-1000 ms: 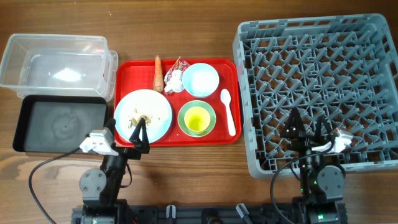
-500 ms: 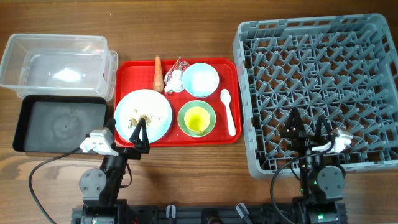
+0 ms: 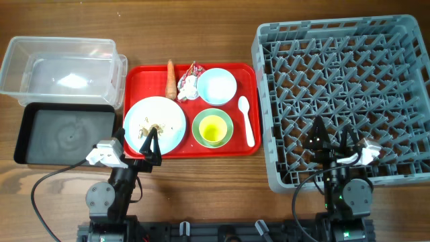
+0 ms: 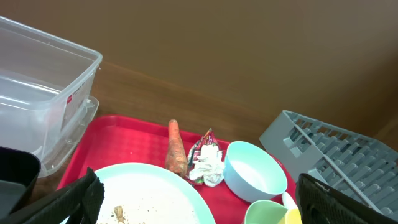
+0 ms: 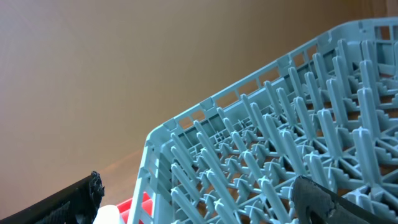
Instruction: Sort waste into correct bins and load items into the dishwasher rack
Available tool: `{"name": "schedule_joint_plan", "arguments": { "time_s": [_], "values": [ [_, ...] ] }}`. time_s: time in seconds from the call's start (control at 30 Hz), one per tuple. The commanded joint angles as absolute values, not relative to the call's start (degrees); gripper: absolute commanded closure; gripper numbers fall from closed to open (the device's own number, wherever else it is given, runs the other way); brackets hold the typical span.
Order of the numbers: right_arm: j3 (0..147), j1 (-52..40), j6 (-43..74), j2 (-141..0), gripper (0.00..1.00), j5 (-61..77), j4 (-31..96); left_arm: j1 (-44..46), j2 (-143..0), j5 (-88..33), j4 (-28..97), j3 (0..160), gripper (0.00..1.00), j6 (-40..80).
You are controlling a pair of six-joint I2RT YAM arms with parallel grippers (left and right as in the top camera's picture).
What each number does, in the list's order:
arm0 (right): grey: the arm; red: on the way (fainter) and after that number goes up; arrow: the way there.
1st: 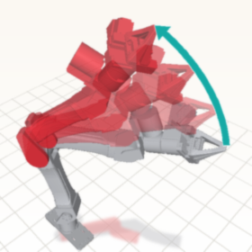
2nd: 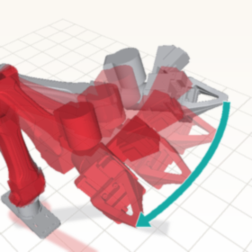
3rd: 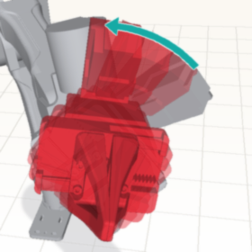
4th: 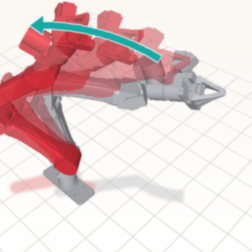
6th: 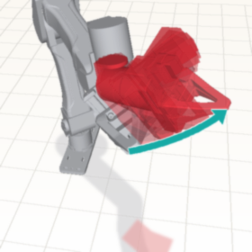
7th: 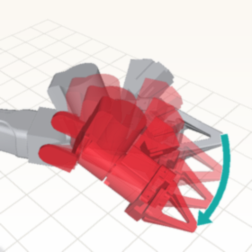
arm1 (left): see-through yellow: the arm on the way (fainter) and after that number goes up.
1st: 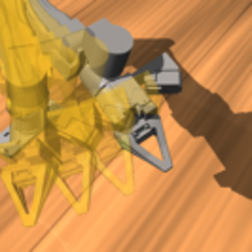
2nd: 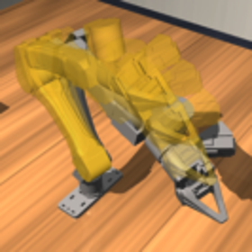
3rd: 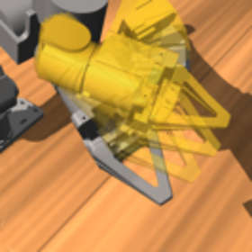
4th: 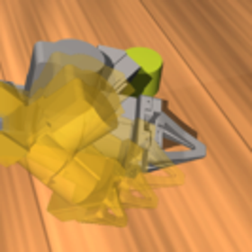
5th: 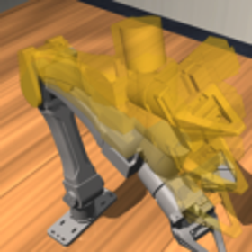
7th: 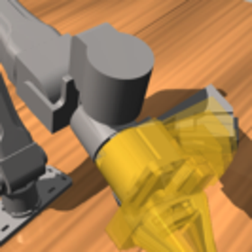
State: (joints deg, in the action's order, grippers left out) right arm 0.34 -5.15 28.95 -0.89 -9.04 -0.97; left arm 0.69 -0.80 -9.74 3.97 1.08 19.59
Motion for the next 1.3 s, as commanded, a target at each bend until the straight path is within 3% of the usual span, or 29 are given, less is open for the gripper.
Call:
{"name": "schedule_joint_plan", "arguments": {
  "time_s": [0.0, 0.17, 0.33, 0.47, 0.67, 0.83, 0.93, 1.0, 1.03, 1.13, 1.27],
  "values": [
    [0.3, -5.0, 36.6, -0.8, 0.0, -7.5, -1.2, 0.6, -0.4, -9.9, 3.6, 0.5, 0.0, 20.4],
    [0.3, -5.0, 48.3, -0.8, 0.0, -5.9, -2.5, 0.6, -0.4, -17.1, -2.9, 0.5, 0.0, 20.4],
    [4.3, -5.0, 30.7, -0.9, 0.0, 11.7, -5.1, 0.6, -2.1, -19.2, -4.4, 5.4, 0.0, 20.4],
    [14.6, -5.0, 29.5, -4.9, 0.0, 16.0, 1.6, 0.6, -12.0, -20.9, 2.0, 16.2, 0.0, 23.0],
    [39.5, -5.0, 22.0, -27.9, 0.01, 18.5, 23.6, 0.8, -41.9, -23.2, 20.4, 43.5, 0.0, 22.9],
    [58.3, -5.0, 19.0, -49.9, 0.0, 17.6, 43.5, 7.1, -64.5, -23.4, 37.9, 66.4, 0.0, 23.0],
    [62.7, -5.0, 18.5, -59.4, 0.0, 19.2, 47.7, 10.1, -70.8, -32.1, 37.9, 68.9, 0.0, 26.0],
    [62.8, -5.0, 18.0, -62.6, 0.0, 23.0, 47.4, 12.3, -74.7, -31.5, 39.0, 68.9, 0.0, 26.0],
    [62.8, -5.0, 18.0, -64.1, 0.0, 24.2, 47.4, 13.6, -76.8, -30.1, 40.7, 68.9, 0.03, 26.0],
    [62.8, -5.0, 18.0, -65.8, 0.08, 24.0, 46.5, 19.4, -83.1, -23.7, 47.0, 68.9, 0.24, 26.0],
    [62.8, -5.0, 18.2, -65.6, 0.07, 23.9, 45.2, 26.8, -89.4, -8.5, 52.3, 68.8, 0.32, 26.0]
  ]
}}
